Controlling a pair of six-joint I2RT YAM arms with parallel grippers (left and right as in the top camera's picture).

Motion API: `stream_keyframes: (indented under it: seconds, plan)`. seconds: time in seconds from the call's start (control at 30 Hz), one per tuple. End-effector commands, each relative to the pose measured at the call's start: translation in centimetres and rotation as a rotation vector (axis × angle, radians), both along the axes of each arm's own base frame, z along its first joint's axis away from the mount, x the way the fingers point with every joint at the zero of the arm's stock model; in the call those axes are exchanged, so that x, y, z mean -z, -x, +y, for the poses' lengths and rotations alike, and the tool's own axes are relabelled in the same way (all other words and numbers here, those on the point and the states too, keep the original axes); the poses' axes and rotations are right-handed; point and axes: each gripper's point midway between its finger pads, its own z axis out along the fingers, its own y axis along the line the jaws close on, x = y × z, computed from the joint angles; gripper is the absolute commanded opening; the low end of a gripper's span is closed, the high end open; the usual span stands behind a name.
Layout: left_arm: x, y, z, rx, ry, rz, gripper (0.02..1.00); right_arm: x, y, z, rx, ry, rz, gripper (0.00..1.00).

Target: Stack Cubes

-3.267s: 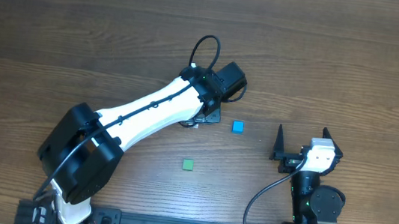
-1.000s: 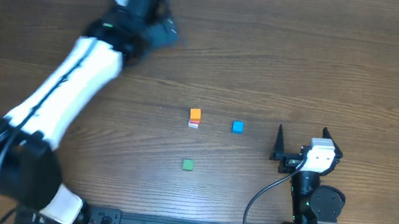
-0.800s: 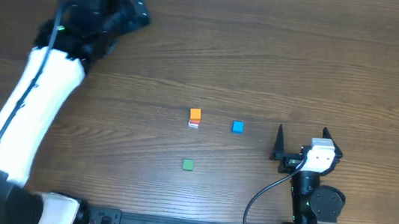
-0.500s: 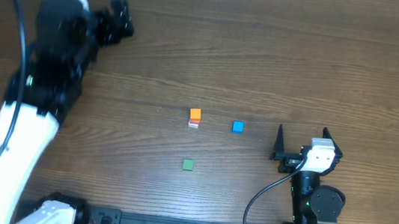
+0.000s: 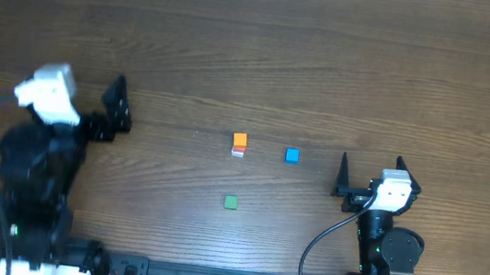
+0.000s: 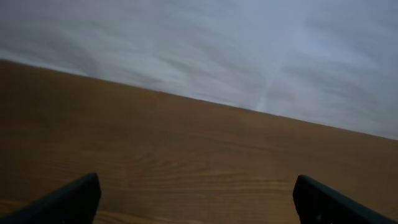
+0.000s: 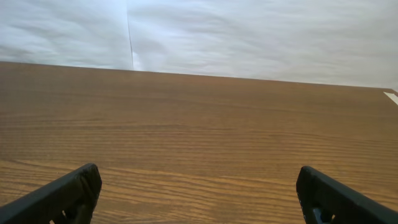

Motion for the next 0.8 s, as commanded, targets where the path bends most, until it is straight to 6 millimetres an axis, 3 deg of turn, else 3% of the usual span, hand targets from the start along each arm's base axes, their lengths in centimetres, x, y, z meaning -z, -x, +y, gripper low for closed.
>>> stream_keyframes:
  seconds: [0.03, 0.33, 0.8]
  plan:
    - [2.1, 1.9, -0.7, 0.07, -0.096, -0.05, 0.996, 0.1, 0.0, 0.0, -0.004, 0.0, -0.003, 0.991]
    - [6.0, 3.5, -2.0, 0.147, -0.123, -0.168, 0.998, 0.1, 0.0, 0.0, -0.004, 0.0, -0.003, 0.993]
    - [9.0, 3.8, -2.3, 0.163, -0.124, -0.2, 0.996, 0.1, 0.0, 0.0, -0.004, 0.0, -0.003, 0.991]
